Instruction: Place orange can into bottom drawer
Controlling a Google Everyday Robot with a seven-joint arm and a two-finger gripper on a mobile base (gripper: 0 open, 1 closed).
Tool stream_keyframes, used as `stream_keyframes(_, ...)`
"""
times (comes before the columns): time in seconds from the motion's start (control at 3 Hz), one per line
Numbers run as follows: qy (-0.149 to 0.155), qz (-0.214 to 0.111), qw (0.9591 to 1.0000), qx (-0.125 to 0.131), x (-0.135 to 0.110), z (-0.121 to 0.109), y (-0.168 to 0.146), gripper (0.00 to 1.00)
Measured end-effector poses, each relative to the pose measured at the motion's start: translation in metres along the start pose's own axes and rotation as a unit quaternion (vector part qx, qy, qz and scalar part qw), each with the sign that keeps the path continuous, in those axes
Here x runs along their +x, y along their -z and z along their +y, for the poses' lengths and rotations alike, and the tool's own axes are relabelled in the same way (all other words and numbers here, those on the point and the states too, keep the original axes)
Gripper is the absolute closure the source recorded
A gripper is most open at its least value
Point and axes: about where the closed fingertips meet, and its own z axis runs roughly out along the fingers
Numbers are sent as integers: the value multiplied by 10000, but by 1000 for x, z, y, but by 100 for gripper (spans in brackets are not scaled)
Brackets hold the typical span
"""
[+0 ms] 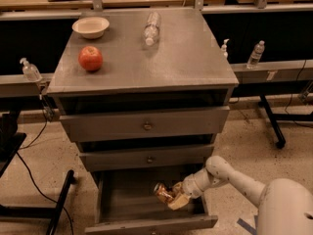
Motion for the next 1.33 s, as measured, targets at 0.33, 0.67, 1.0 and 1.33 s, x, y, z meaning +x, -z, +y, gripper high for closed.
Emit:
stream_keyframes(0.33,-32,69,10000,20,-4,3,0,100)
stream_keyframes(0.67,-89,188,9997,144,-4,2,-4,100)
stream_keyframes(1.0,42,187,9980,603,9,-2,-1,100)
stream_keyframes(1.33,550,-214,9916,1147,16,-6,10,79)
